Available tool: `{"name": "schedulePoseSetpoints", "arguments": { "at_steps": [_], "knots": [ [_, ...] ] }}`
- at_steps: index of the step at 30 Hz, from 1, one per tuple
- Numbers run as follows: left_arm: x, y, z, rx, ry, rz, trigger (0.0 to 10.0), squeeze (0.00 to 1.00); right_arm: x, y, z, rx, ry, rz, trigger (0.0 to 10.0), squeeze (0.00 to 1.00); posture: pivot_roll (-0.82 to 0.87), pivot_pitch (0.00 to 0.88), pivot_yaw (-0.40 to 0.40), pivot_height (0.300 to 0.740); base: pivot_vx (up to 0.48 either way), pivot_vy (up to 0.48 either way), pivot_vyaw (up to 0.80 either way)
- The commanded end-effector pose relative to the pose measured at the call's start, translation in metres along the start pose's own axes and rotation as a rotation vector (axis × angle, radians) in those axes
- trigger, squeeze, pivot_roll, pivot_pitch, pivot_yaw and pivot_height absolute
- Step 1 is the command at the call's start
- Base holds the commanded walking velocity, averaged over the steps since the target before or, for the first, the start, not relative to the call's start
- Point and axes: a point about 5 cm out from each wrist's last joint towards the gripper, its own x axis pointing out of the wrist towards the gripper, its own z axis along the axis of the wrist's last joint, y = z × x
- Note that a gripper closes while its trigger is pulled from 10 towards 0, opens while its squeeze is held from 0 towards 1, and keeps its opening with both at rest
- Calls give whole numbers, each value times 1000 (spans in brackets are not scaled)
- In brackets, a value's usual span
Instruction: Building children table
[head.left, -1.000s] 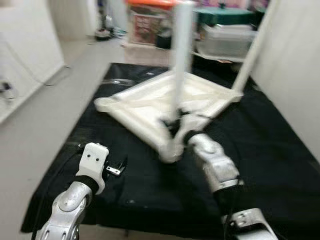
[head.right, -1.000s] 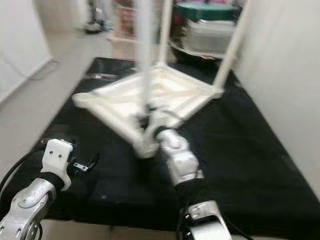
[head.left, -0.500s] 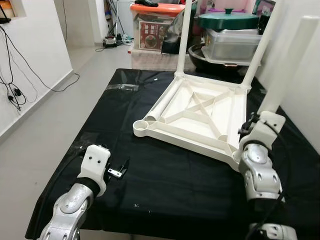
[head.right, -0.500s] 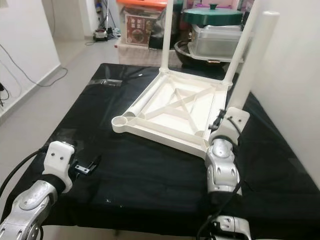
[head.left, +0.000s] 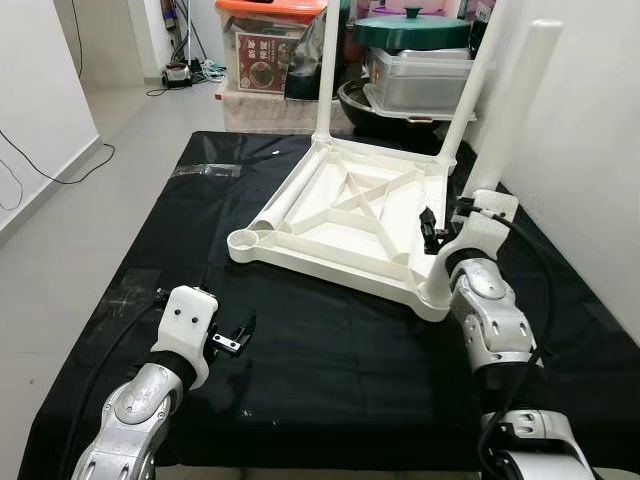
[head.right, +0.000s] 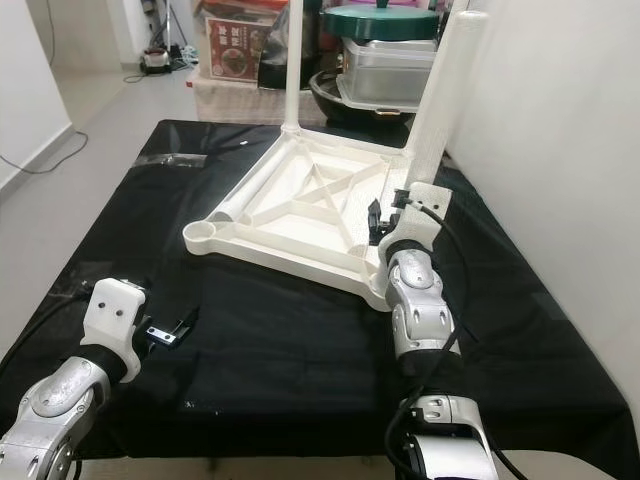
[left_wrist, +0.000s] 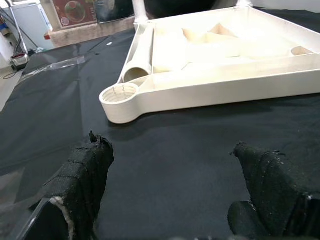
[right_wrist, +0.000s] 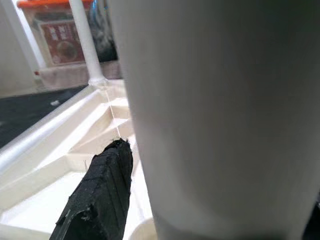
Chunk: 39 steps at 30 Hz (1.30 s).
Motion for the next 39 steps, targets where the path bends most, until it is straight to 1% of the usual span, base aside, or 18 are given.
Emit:
{"name": "schedulePoseSetpoints", "arguments": {
  "at_steps": [1,5,6,8,10,11,15,21,22,25,29,30,33,35,36,37,38,39],
  "knots": [
    [-2,0,-4,8,19,5,10000,0,-2,-12,-14,-20,65,-60,10000,0,76,0,-90,740,0,0,0],
    [-3,0,-4,10,20,9,10000,0,-13,-27,-31,-18,116,-156,10000,0,71,0,-87,740,0,0,0],
    [-4,1,-5,12,21,10,10000,0,-21,-34,-39,-33,135,-206,10000,737,65,0,-83,740,0,0,0],
    [-5,1,-5,13,21,10,10000,0,-28,-44,-46,-65,164,-274,10000,651,56,0,-77,740,0,0,0],
    [-5,1,-5,13,21,10,10000,0,-28,-44,-46,-65,164,-274,10000,651,56,0,-77,740,0,0,0],
    [-5,1,-5,14,22,8,10000,0,-33,-57,-52,-86,184,-355,10000,0,48,0,-68,740,0,0,0],
    [-5,1,-6,16,26,-2,10000,0,-26,-98,-43,-90,162,-555,10000,0,47,0,-62,740,0,0,0],
    [-5,1,-6,16,27,-2,10000,0,-23,-103,-38,-96,142,-574,10000,0,47,0,-62,740,0,0,0],
    [-5,1,-6,19,27,2,10000,0,-18,-116,-29,-115,113,-642,10000,0,60,0,-77,740,0,0,0],
    [-5,2,-6,21,26,8,10000,0,-15,-126,-23,-120,100,-686,10000,0,63,0,-80,740,0,0,0],
    [-5,3,-5,26,25,18,10000,0,-13,-117,-21,-94,104,-639,10000,0,62,0,-79,740,0,0,0],
    [-6,4,-5,30,25,21,10000,0,-16,-93,-24,-82,114,-521,10000,0,63,0,-79,740,0,0,0],
    [-6,4,-5,34,25,22,10000,0,-20,-77,-27,-92,120,-444,10000,0,63,0,-79,740,0,0,0],
    [-7,5,-4,53,24,28,10000,0,-42,-44,-35,-140,130,-263,10000,0,54,0,-76,740,0,0,0],
    [-7,5,-4,53,24,28,10000,0,-42,-44,-35,-140,130,-263,10000,0,54,0,-76,740,0,0,0],
    [-8,5,-3,66,22,32,10000,0,-56,-35,-38,-159,145,-203,10000,35,43,0,-73,740,0,0,0],
    [-9,5,-2,79,17,39,10000,0,-67,-33,-41,-167,162,-178,10000,212,43,0,-73,740,0,0,0],
    [-9,5,-2,79,17,39,10000,0,-67,-33,-41,-167,162,-178,10000,212,43,0,-73,740,0,0,0]
  ]
}}
